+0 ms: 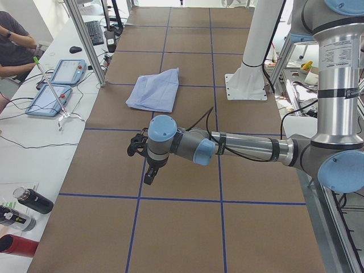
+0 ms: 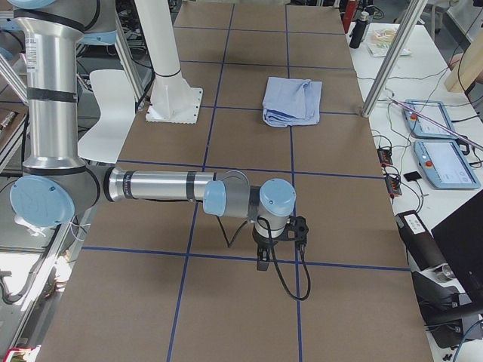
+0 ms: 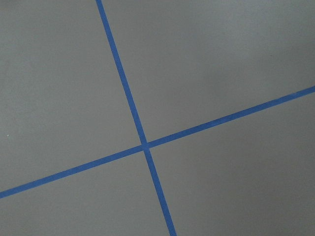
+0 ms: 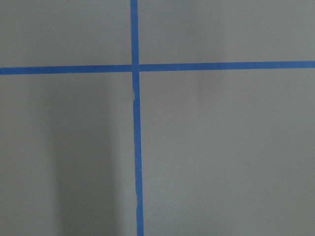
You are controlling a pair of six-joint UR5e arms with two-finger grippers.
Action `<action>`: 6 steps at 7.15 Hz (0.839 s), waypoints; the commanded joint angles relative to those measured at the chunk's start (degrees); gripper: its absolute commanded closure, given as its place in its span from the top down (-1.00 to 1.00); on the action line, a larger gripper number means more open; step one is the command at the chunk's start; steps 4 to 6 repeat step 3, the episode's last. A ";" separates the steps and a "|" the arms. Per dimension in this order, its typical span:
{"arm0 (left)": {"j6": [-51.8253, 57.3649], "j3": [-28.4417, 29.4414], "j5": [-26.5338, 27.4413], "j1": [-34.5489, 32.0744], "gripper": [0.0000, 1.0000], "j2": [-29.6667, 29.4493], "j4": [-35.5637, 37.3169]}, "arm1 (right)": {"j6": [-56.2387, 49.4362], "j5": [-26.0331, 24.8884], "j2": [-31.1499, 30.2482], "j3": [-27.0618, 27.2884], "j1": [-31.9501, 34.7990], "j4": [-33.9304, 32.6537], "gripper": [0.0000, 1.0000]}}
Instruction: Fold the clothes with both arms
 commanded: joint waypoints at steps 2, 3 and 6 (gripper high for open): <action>0.07 -2.49 -0.08 -0.10 1.00 1.96 0.89 | 0.01 0.08 -1.92 1.89 -0.01 0.02 1.00; 0.16 -2.76 -0.17 -0.10 1.00 1.96 0.89 | -0.08 0.08 -2.01 1.97 -0.01 0.11 1.00; 0.16 -2.76 -0.17 -0.10 1.00 1.96 0.89 | -0.08 0.08 -2.01 1.97 -0.01 0.11 1.00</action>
